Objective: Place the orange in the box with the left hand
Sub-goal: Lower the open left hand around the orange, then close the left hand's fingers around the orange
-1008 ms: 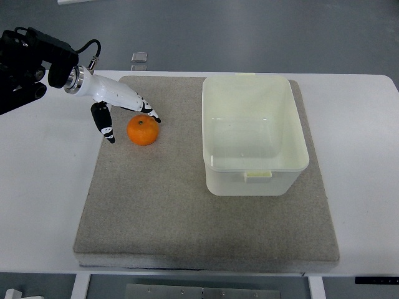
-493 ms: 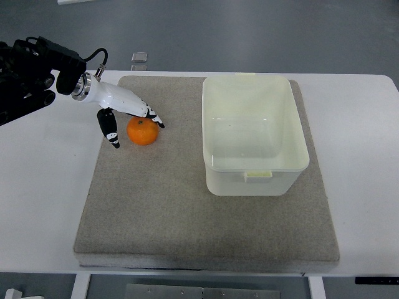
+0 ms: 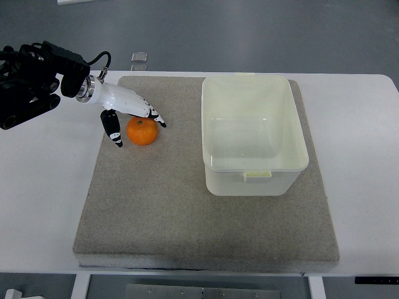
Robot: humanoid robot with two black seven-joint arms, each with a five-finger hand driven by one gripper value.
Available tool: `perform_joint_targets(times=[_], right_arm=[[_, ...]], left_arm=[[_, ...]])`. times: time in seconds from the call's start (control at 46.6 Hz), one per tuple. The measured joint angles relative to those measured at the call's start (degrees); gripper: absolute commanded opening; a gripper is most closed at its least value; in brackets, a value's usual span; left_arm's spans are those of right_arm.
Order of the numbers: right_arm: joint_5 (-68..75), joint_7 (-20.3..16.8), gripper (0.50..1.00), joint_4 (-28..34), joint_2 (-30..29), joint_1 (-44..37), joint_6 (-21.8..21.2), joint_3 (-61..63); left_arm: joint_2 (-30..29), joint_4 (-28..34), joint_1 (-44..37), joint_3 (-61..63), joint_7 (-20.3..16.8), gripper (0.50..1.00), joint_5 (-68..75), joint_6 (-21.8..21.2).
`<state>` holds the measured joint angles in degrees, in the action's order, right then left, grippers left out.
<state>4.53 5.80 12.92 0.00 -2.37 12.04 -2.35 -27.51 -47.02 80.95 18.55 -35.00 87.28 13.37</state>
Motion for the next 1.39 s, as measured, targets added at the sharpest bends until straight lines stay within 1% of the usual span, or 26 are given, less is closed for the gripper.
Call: perform_joint_targets(times=[0.643,0.857,1.158,1.308,1.393], right_arm=[[0.00,0.00,0.944,0.00,0.00,0.00,0.00,0.02],[0.00,0.00,0.944,0.00,0.00,0.00,0.00,0.01],[0.00,0.00,0.944,0.00,0.00,0.00,0.00,-0.01],[0.00,0.00,0.944,0.00,0.00,0.00,0.00,0.01],[0.00,0.00,0.944,0.00,0.00,0.00,0.00,-0.01]], left_arm=[[0.12,0.12,-0.08,-0.05,0.00,0.994,1.96,-0.09],[1.35,1.21,-0.39,-0.07,0.00,0.992,2.01,-1.58],[2.32,3.01,-1.82,-0.03,0.01,0.988,1.74,-1.78],[2.46,3.07,-1.85,-0.24,0.00,0.969,1.25,-3.23],[2.54,3.07,-1.93,-0.40,0.01,0.930,0.94,-4.81]])
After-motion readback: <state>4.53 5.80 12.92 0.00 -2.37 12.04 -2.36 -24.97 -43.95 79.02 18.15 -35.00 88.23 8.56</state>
